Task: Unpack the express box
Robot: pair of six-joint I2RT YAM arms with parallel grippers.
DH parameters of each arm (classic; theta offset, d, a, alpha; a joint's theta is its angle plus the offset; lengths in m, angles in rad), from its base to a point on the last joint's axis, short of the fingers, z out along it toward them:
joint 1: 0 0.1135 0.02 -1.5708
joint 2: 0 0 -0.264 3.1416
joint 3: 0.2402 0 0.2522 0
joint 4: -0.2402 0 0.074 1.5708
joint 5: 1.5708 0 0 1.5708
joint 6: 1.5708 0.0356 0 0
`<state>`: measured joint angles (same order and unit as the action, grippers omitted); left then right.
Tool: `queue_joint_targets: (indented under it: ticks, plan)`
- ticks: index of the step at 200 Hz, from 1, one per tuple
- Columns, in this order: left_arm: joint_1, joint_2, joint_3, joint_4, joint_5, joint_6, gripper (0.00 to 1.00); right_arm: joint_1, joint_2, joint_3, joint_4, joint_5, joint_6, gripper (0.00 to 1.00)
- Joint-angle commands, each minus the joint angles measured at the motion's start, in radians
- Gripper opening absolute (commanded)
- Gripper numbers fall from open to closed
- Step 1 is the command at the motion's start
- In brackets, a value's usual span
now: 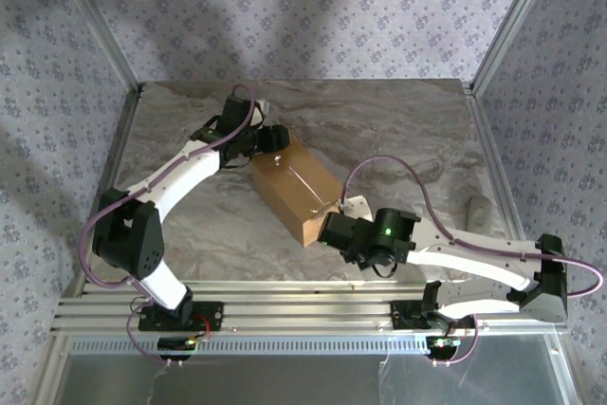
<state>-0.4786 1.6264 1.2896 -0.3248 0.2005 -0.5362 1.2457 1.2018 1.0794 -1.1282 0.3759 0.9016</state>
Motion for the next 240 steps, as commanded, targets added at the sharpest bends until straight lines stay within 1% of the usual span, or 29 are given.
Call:
queue_joint_targets:
  ticks: [1,36,38,101,151,190,240]
  plan:
    - [-0.055,-0.008,-0.026,-0.058,0.099,-0.044,0.60,0.003,0.022,0.064,0.064,0.009,-0.080,0.00]
    - [-0.064,-0.015,-0.022,-0.063,0.093,-0.050,0.60,0.006,0.080,0.104,-0.003,0.060,-0.092,0.00]
    - [-0.064,-0.015,-0.022,-0.063,0.093,-0.050,0.60,0.007,0.083,0.130,-0.006,0.062,-0.093,0.00]
    - [-0.071,-0.022,-0.015,-0.085,0.072,-0.051,0.60,0.038,0.155,0.200,-0.054,0.135,-0.085,0.00]
    - [-0.077,-0.019,-0.006,-0.079,0.082,-0.056,0.60,0.063,0.156,0.172,0.023,0.150,-0.107,0.00]
    - [-0.085,-0.013,0.004,-0.082,0.080,-0.058,0.60,0.102,0.120,0.135,0.081,0.218,-0.140,0.00]
    - [-0.101,-0.012,0.007,-0.081,0.084,-0.070,0.60,0.105,0.109,0.122,0.054,0.267,-0.089,0.00]
